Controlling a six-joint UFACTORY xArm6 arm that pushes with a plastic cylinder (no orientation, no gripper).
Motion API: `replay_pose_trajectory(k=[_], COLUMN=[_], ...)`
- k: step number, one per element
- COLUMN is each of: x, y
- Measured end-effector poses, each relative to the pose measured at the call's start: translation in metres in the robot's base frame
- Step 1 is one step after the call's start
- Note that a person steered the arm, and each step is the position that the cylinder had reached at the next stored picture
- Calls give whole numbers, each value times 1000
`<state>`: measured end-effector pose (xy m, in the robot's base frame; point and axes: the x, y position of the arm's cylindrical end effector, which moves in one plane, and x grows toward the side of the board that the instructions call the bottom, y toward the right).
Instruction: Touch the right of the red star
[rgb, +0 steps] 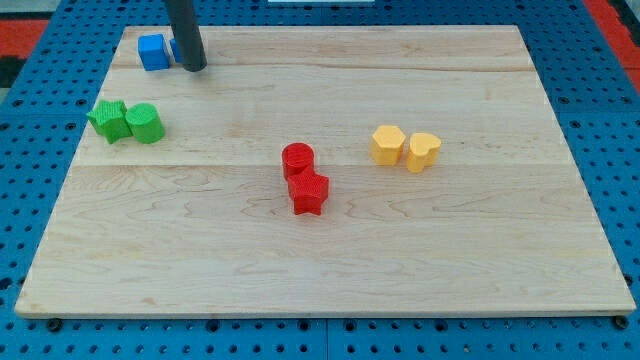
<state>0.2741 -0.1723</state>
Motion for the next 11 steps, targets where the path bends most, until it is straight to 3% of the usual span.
replay_pose_trajectory(k=[6, 10, 11], x=[12, 58, 115], y=[2, 125, 153])
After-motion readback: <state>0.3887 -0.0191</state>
